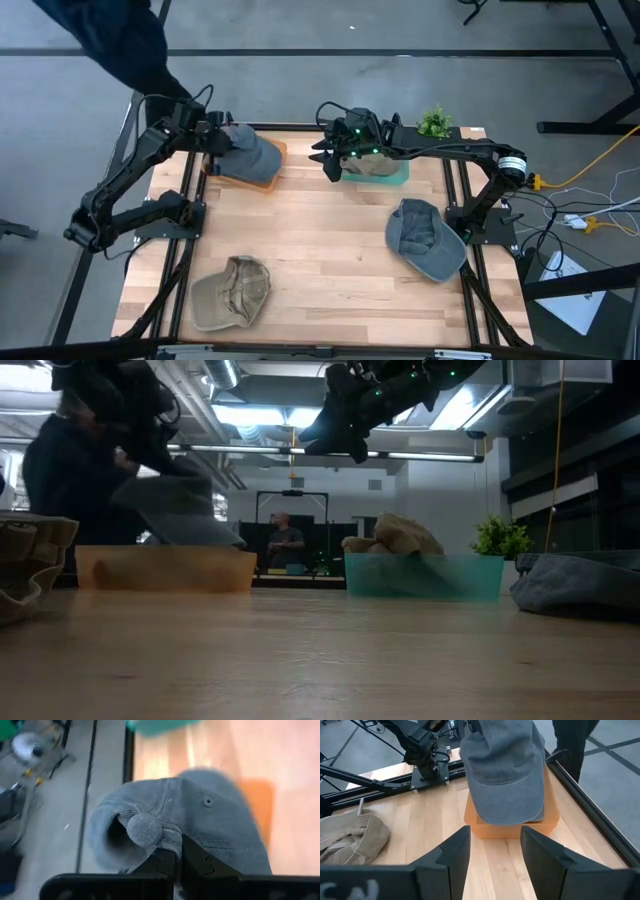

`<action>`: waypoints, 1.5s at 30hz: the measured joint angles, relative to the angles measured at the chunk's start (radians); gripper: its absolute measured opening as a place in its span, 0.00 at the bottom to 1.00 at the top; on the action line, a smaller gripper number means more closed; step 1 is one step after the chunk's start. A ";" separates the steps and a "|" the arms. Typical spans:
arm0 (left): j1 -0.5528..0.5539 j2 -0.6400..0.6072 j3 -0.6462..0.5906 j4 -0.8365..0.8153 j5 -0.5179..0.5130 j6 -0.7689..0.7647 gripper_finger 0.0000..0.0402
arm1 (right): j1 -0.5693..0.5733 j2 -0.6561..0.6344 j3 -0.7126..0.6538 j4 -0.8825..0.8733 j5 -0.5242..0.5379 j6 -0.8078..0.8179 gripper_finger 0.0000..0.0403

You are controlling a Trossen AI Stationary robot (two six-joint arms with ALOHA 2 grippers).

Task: Pick & Place hat
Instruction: Put the left gray cap into the orange bin

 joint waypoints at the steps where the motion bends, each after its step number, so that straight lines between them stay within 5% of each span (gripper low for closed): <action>1: -0.006 0.000 0.000 -0.001 -0.043 0.010 0.01 | 0.000 0.000 0.000 0.000 0.000 0.000 0.43; 8: -0.021 0.000 0.000 0.010 -0.214 0.018 0.01 | 0.000 0.000 0.000 0.000 0.002 -0.001 0.43; 20: -0.019 0.047 0.000 0.011 -0.134 -0.196 0.02 | 0.000 0.000 0.000 0.000 0.027 -0.004 0.43; 32: 0.083 0.125 0.000 -0.001 -0.075 -0.588 0.02 | 0.000 0.000 0.000 0.000 0.026 -0.004 0.43; 45: 0.173 0.133 -0.104 0.003 -0.022 -0.609 0.02 | 0.000 0.000 0.000 -0.003 0.025 -0.030 0.43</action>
